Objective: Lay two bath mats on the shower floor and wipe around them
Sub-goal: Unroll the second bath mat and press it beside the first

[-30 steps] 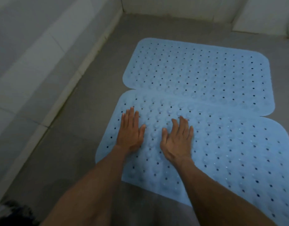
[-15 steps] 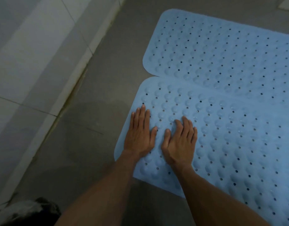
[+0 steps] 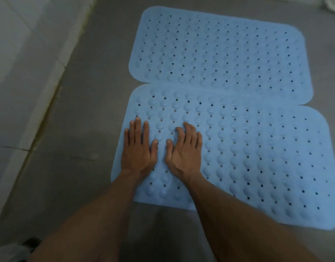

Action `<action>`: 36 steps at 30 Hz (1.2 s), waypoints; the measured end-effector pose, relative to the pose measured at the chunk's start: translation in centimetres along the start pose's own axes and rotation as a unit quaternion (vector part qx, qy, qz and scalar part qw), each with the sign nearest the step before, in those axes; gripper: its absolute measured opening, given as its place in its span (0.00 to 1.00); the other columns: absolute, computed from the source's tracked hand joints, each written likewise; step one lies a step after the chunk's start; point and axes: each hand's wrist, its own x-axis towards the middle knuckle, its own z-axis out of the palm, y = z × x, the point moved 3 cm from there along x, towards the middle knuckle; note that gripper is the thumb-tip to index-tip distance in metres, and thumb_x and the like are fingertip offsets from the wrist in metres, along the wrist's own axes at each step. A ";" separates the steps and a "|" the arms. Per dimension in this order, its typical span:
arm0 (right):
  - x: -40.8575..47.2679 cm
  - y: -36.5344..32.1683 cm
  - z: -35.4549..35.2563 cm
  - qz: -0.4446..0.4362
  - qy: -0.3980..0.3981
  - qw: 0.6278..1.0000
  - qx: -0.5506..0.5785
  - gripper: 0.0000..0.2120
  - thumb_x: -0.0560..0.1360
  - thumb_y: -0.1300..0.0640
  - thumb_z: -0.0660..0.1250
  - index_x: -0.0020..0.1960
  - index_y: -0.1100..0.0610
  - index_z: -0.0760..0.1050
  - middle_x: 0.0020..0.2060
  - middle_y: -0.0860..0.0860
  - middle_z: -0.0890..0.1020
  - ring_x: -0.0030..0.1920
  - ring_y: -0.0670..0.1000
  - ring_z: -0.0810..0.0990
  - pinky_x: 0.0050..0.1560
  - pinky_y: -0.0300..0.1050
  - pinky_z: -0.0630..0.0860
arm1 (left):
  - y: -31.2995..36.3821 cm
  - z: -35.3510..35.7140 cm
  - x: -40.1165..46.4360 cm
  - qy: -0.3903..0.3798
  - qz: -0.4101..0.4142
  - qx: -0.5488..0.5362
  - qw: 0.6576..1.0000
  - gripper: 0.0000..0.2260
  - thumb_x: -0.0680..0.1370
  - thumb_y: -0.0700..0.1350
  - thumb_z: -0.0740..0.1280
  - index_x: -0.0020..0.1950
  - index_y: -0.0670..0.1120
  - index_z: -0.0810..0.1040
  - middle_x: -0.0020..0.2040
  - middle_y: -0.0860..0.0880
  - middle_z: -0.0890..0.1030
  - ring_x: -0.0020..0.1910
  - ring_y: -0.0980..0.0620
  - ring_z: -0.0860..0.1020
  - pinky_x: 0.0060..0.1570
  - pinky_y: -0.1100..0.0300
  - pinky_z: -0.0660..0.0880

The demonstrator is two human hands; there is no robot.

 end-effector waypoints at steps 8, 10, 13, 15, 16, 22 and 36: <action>-2.1 4.7 -4.2 0.002 -0.107 0.992 0.069 0.32 0.83 0.39 0.45 0.83 0.52 0.46 0.82 0.51 0.40 0.80 0.50 0.33 0.79 0.56 0.31 | 2.8 -1.3 -1.5 0.002 0.029 0.021 0.999 0.34 0.81 0.59 0.42 0.80 0.39 0.46 0.81 0.39 0.43 0.80 0.43 0.42 0.78 0.47 0.38; -3.3 9.7 -5.9 0.035 -0.088 0.995 0.031 0.32 0.83 0.38 0.43 0.83 0.52 0.44 0.82 0.51 0.39 0.80 0.49 0.32 0.78 0.55 0.30 | 6.7 -0.7 -2.2 0.011 0.042 0.007 0.999 0.34 0.81 0.59 0.44 0.80 0.37 0.50 0.81 0.39 0.46 0.80 0.42 0.46 0.78 0.47 0.41; -4.3 18.9 -8.9 0.094 -0.031 0.995 -0.023 0.33 0.83 0.38 0.42 0.82 0.53 0.48 0.83 0.53 0.44 0.82 0.52 0.38 0.80 0.58 0.34 | 15.3 1.3 -2.2 0.011 0.081 -0.039 0.996 0.33 0.82 0.58 0.45 0.79 0.36 0.55 0.80 0.38 0.51 0.80 0.41 0.50 0.78 0.45 0.47; -4.7 24.8 -11.0 0.144 0.014 0.989 -0.039 0.33 0.81 0.38 0.44 0.81 0.55 0.54 0.82 0.56 0.50 0.82 0.55 0.43 0.80 0.60 0.38 | 21.6 2.6 -2.2 0.007 0.104 -0.068 0.992 0.32 0.82 0.58 0.47 0.79 0.37 0.55 0.80 0.39 0.50 0.80 0.42 0.49 0.78 0.45 0.48; -4.7 27.4 -11.8 0.165 0.027 0.985 -0.046 0.33 0.81 0.39 0.45 0.80 0.56 0.56 0.82 0.57 0.52 0.82 0.56 0.45 0.80 0.60 0.39 | 24.6 3.1 -2.2 0.003 0.117 -0.077 0.990 0.32 0.82 0.57 0.47 0.80 0.38 0.54 0.81 0.39 0.49 0.80 0.42 0.48 0.78 0.46 0.47; -3.6 34.2 -12.9 0.139 0.078 0.985 -0.063 0.28 0.81 0.42 0.53 0.74 0.58 0.65 0.77 0.61 0.63 0.79 0.62 0.58 0.80 0.61 0.49 | 33.6 5.8 -1.5 -0.033 0.138 -0.047 0.989 0.32 0.82 0.58 0.46 0.80 0.39 0.50 0.81 0.39 0.46 0.80 0.42 0.43 0.78 0.43 0.46; -2.5 34.6 -13.9 0.206 0.127 0.970 0.002 0.16 0.81 0.48 0.57 0.66 0.51 0.71 0.72 0.53 0.69 0.72 0.57 0.68 0.74 0.56 0.62 | 34.7 5.6 -0.5 -0.030 0.071 -0.018 0.997 0.28 0.82 0.54 0.54 0.77 0.39 0.63 0.78 0.39 0.61 0.78 0.42 0.57 0.75 0.41 0.54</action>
